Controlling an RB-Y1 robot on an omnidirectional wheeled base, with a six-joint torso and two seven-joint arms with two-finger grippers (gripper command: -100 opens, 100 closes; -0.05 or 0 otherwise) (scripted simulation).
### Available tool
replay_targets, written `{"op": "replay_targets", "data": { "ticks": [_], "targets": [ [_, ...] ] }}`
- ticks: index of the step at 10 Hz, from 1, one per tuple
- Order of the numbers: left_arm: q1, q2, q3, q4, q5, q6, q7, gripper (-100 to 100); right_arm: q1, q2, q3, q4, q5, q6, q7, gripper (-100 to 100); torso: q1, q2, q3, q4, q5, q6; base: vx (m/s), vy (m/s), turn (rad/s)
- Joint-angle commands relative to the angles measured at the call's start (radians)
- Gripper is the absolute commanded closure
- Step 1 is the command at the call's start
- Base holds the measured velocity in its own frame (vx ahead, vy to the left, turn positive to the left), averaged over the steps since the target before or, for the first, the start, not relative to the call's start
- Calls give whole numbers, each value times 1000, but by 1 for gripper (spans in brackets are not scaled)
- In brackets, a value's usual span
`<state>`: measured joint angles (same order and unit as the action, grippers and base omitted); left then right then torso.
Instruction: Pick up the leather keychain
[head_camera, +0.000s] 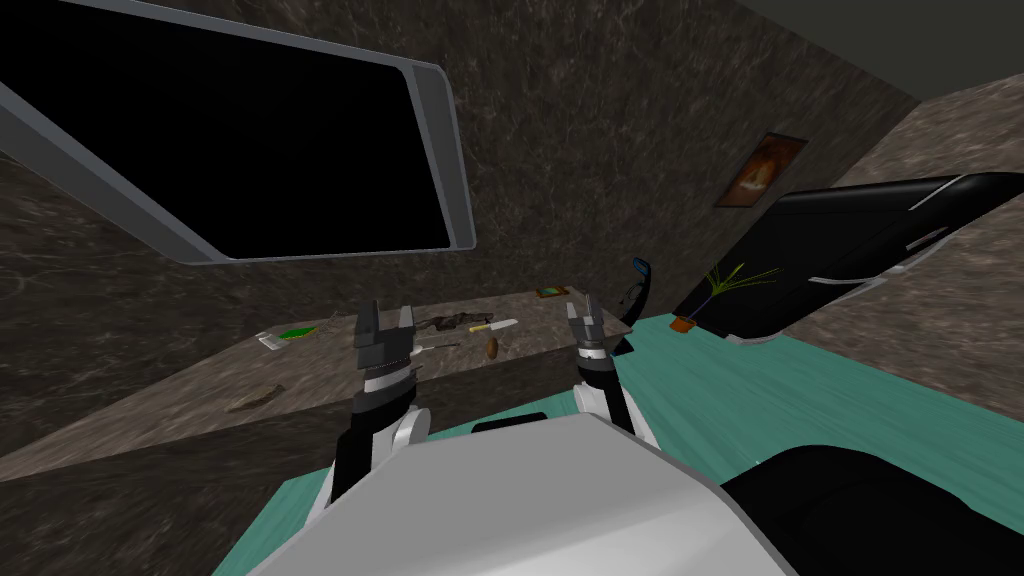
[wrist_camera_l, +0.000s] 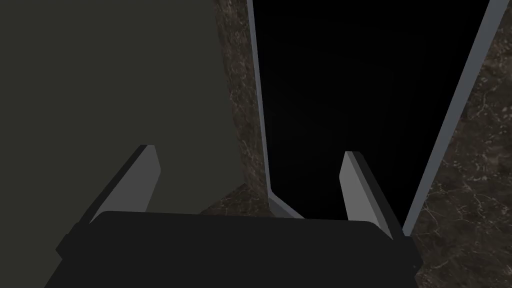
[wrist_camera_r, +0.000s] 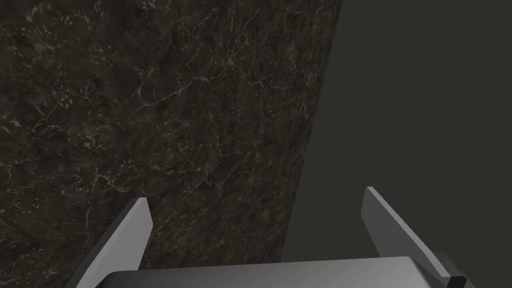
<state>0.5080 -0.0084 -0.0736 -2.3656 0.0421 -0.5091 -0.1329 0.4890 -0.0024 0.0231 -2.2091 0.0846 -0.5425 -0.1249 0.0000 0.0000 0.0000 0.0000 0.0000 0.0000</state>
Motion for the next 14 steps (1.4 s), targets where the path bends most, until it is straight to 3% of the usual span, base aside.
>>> {"op": "replay_targets", "data": {
  "ticks": [1,7,12,14],
  "targets": [
    [-24,43,-5,22,0,6,4,-100,0,0,0,0,0,0,0,0,0,0,0,0,0,0,-25,43,10],
    [-167,134,-34,166,0,55,28,-100,0,0,0,0,0,0,0,0,7,6,3,1,2,0,-81,92,9],
    [-276,157,-56,282,2,101,49,-100,0,0,0,0,0,0,0,0,6,5,3,1,1,0,-68,87,5],
    [-341,164,-73,353,3,140,65,-100,0,0,0,0,0,0,0,0,4,3,2,1,1,0,-55,75,7]
  ]
}}
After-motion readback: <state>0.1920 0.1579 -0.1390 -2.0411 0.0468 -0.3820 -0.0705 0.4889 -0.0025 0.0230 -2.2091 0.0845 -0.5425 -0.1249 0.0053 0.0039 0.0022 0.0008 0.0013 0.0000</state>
